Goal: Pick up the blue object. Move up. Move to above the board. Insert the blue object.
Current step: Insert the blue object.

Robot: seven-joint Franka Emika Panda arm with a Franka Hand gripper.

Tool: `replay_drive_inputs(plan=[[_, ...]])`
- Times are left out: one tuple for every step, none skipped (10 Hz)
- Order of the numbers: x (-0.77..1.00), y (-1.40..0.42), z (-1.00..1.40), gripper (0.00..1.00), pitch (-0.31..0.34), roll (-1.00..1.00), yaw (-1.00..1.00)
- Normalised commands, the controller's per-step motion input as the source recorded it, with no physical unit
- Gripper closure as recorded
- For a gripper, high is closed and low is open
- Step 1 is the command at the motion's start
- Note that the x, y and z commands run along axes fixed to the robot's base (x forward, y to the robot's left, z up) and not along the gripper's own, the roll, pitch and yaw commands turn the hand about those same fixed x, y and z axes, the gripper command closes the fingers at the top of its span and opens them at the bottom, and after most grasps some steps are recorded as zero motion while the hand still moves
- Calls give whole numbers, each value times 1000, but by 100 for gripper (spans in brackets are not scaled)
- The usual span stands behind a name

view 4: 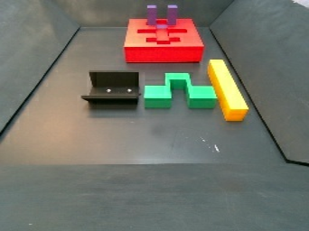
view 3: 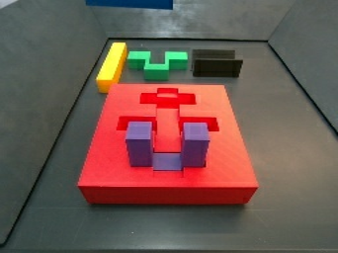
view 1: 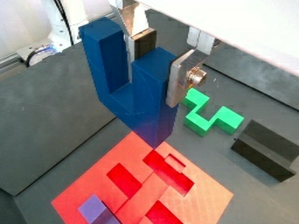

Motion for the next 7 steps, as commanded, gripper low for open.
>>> replay_drive_inputs(plan=[[837,97,-594,100,73,53,-63],[1000,171,-603,100,59,117,-29],[1000,203,-383,100,91,134,0],[1000,191,-411,100,91,134,0],[1000,171,-469,100,99,131,0],[1000,180,-477,100,89,101,0],[1000,146,-483,100,86,116,0]])
